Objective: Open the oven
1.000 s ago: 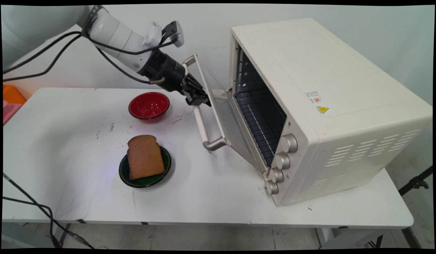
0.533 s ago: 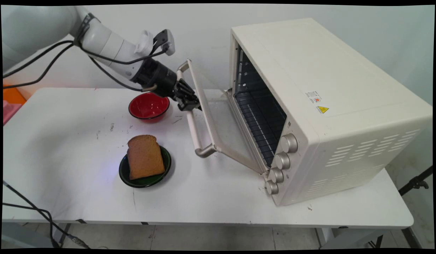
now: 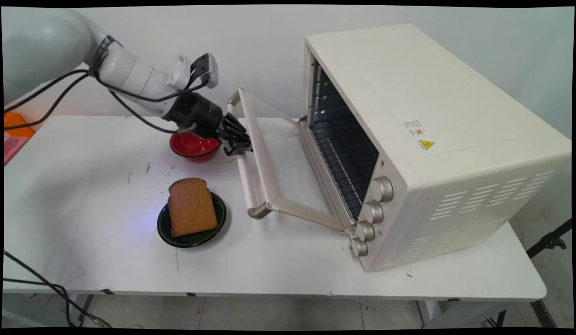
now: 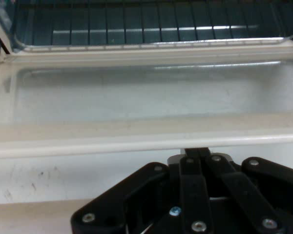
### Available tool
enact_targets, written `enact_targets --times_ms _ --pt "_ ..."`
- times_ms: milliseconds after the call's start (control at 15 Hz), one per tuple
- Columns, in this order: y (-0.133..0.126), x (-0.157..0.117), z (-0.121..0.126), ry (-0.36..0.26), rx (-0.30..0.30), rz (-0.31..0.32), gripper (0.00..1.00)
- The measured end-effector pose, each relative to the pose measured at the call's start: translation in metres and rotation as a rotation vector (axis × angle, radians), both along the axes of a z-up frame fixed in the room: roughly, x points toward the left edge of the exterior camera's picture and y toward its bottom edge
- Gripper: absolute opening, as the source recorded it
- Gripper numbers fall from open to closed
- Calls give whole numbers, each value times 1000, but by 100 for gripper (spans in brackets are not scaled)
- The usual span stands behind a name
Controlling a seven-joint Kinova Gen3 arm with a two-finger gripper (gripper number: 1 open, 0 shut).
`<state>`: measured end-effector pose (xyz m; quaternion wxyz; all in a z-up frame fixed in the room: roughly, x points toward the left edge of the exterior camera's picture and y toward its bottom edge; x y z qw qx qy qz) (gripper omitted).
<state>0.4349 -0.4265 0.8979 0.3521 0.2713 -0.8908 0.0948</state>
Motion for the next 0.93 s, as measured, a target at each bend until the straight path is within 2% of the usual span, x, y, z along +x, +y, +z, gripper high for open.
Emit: enact_targets --times_ms 933 --pt "16 32 -44 6 -3 37 0"
